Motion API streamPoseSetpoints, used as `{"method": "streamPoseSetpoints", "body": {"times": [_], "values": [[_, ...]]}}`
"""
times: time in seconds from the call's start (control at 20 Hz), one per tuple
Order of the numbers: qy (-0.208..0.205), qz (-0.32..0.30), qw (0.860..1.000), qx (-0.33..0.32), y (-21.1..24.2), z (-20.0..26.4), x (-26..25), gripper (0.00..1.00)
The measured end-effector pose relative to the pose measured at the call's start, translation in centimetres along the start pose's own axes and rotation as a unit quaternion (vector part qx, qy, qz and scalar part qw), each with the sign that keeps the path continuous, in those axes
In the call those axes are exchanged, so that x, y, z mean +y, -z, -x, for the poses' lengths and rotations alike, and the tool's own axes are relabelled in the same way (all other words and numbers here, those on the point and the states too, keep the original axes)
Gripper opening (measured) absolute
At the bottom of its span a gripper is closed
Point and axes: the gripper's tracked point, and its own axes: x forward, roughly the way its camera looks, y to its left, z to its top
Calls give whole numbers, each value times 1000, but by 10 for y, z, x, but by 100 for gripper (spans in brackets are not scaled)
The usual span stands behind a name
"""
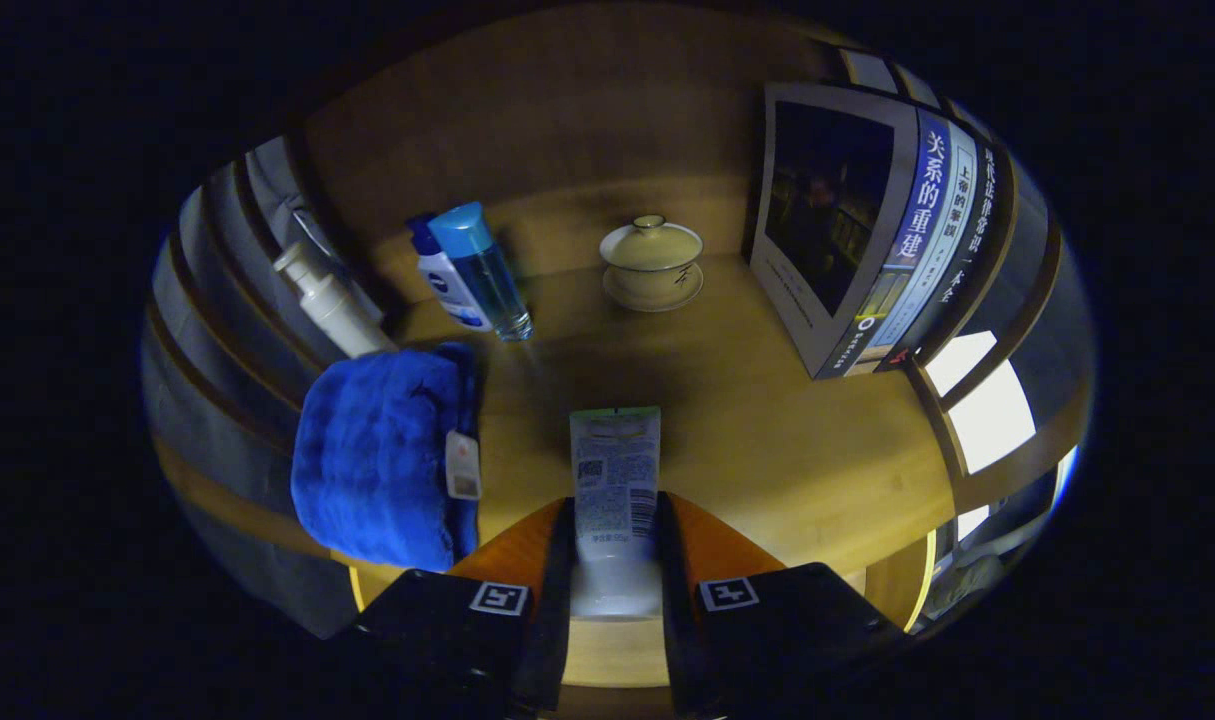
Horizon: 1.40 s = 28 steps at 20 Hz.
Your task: Pull open the drawer, take out the items inside it, and place them on the countertop above the cabinet.
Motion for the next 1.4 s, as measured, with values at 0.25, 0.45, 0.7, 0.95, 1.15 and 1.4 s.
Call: {"method": "streamPoseSetpoints", "body": {"times": [0.25,0.45,0.7,0.95,1.15,1.4], "values": [[13,7,1000,-19,-6,-18,-10,53],[8,6,999,-52,-16,-8,-10,61],[2,23,994,-102,-20,21,-8,83],[-2,51,987,-151,-5,61,-8,100],[-30,26,980,-193,13,104,-5,100],[-52,25,967,-249,46,156,-10,100]]}}
